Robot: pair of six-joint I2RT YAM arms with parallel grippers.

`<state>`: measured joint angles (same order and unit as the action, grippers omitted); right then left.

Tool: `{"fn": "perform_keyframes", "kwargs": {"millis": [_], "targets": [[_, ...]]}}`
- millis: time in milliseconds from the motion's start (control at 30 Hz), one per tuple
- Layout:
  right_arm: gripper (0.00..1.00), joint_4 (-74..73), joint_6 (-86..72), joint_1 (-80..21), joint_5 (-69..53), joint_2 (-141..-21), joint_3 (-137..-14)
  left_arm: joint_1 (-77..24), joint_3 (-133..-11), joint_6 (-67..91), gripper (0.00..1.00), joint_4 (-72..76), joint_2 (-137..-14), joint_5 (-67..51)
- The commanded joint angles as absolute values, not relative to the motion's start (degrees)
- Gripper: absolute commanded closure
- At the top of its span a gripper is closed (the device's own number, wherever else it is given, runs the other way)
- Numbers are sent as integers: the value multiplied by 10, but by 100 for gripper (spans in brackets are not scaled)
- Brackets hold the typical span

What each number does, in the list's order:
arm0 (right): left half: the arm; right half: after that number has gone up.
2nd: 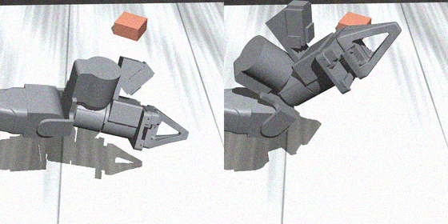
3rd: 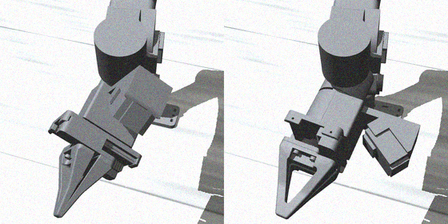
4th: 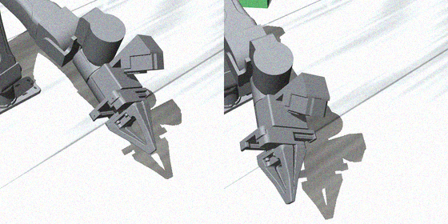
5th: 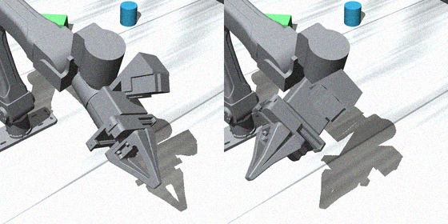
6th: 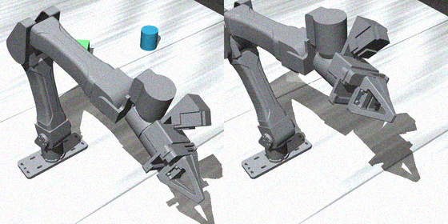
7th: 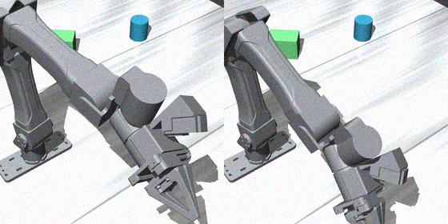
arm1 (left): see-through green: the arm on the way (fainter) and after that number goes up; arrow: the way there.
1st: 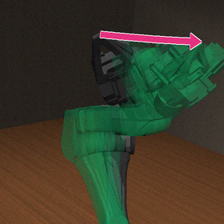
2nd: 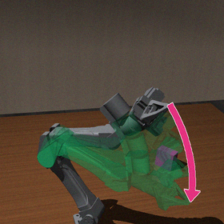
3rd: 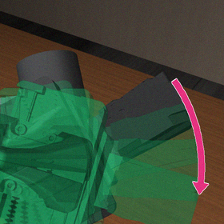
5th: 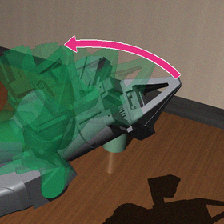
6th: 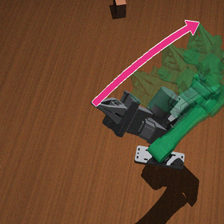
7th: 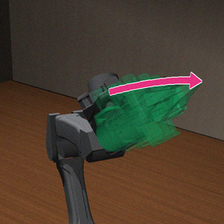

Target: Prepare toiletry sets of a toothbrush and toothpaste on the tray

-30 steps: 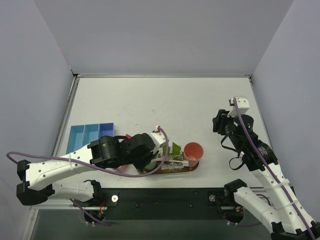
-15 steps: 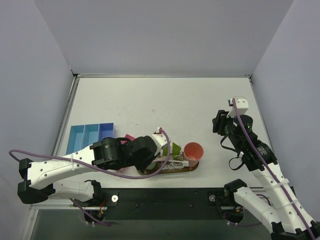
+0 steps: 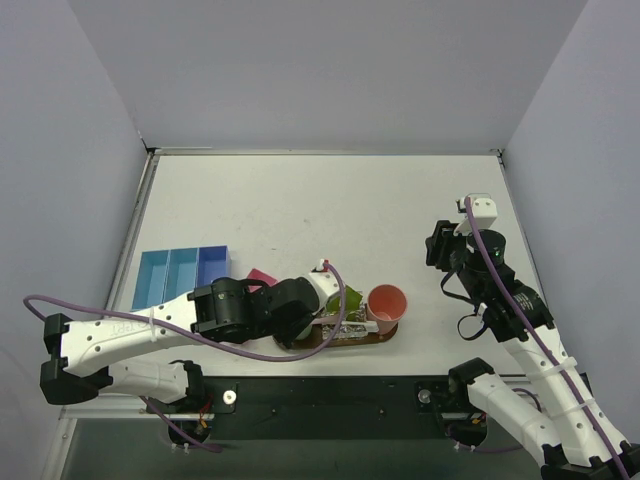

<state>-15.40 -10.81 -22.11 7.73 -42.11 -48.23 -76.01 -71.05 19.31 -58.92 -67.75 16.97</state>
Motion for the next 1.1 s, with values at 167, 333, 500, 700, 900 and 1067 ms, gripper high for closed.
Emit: {"fn": "perform_keyframes", "kwargs": {"millis": [167, 333, 500, 700, 900, 1067], "targets": [[58, -135, -105, -216, 88, -417, -477, -768, -704, 209, 100, -549, -673, 221], [58, -137, -105, -217, 86, -417, -475, -768, -704, 212, 100, -548, -682, 227], [58, -136, -106, -216, 88, -417, -475, -768, -698, 213, 100, -541, -688, 228], [58, -136, -106, -216, 86, -416, -475, -768, -698, 215, 90, -537, -701, 222], [58, -136, -107, -215, 86, -414, -473, -768, -700, 215, 72, -537, -702, 229], [58, -136, -107, -215, 86, -414, -472, -768, -703, 218, 48, -541, -702, 240]]}}
